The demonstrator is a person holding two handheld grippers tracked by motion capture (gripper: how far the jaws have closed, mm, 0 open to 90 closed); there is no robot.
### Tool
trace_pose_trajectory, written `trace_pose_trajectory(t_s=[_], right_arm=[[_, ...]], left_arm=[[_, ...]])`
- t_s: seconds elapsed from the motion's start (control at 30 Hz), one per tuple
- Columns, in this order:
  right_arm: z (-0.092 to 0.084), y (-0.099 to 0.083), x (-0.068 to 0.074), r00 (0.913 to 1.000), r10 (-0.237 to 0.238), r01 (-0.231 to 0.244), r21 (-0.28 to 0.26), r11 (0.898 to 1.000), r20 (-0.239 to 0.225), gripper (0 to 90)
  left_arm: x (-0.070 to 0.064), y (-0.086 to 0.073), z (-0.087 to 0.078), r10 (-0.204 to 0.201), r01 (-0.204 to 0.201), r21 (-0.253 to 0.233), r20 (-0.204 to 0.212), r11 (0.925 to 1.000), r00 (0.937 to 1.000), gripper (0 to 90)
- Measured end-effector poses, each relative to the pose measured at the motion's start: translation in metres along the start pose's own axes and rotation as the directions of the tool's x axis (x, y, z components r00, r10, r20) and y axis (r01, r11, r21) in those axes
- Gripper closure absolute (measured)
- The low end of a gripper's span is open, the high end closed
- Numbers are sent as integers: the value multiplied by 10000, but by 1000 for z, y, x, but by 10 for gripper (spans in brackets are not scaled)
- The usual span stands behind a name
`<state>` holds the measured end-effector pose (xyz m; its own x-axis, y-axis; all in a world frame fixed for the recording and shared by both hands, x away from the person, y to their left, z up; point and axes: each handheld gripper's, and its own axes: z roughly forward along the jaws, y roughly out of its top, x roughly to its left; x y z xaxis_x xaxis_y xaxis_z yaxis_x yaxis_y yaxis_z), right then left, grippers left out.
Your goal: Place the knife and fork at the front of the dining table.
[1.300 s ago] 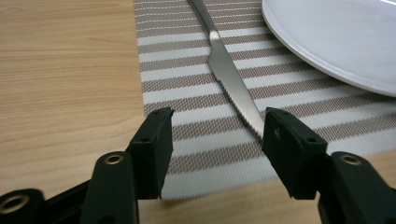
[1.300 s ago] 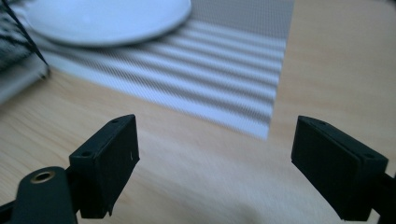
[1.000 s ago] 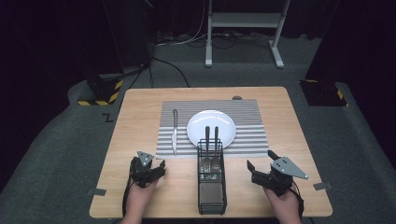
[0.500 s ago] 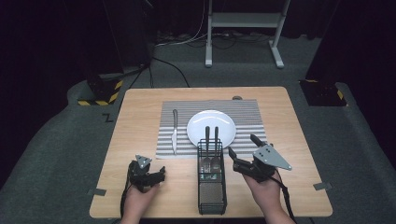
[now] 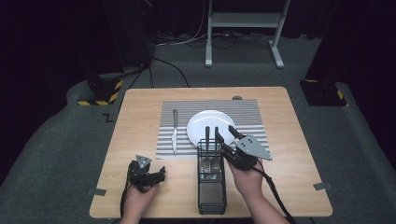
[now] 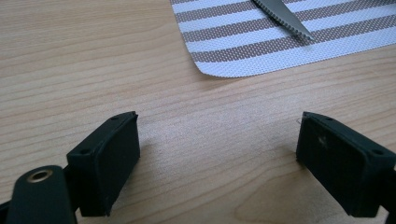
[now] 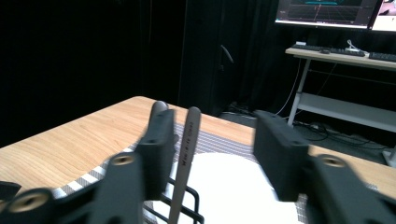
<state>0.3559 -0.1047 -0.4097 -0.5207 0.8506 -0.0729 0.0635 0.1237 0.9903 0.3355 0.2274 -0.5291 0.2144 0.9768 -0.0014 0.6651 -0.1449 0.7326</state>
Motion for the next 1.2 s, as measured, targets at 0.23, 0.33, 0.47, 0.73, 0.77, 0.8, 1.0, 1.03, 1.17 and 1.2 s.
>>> trace_pose_trajectory(t_s=[0.23,0.33,0.47,0.73,0.77,0.8,1.0,1.03,1.17,1.2], right_arm=[[16,-4,6,9986,349,-329,503,9982,-386,669],[21,-8,5,9978,531,-503,700,9963,-388,707],[24,-10,4,9961,747,-712,722,9948,-469,750],[22,-11,5,9956,698,-659,634,9958,-619,814],[22,-11,5,9954,702,-662,607,9960,-655,817],[22,-11,6,9955,653,-615,573,9965,-682,822],[17,-9,7,9959,441,-421,276,9987,-784,873],[17,-9,7,9958,432,-413,252,9988,-801,875],[13,-6,7,9951,408,-400,105,9991,-903,879],[13,-6,7,9950,427,-421,82,9991,-906,880]], left_arm=[[0,0,0,7,-7,-2,10,10000,10000,133],[0,0,0,4,-4,-3,9,10000,10000,133],[0,0,0,8,-8,-5,10,10000,10000,133],[0,0,0,10,-10,-5,13,10000,10000,133],[0,0,0,9,-9,-5,14,10000,10000,133],[0,0,0,10,-10,-1,21,10000,10000,133],[0,0,0,20,-20,2,61,10000,10000,134],[0,0,0,23,-23,4,63,10000,10000,134],[0,0,0,27,-27,5,63,10000,10000,134],[0,0,0,28,-28,6,62,10000,10000,134]])
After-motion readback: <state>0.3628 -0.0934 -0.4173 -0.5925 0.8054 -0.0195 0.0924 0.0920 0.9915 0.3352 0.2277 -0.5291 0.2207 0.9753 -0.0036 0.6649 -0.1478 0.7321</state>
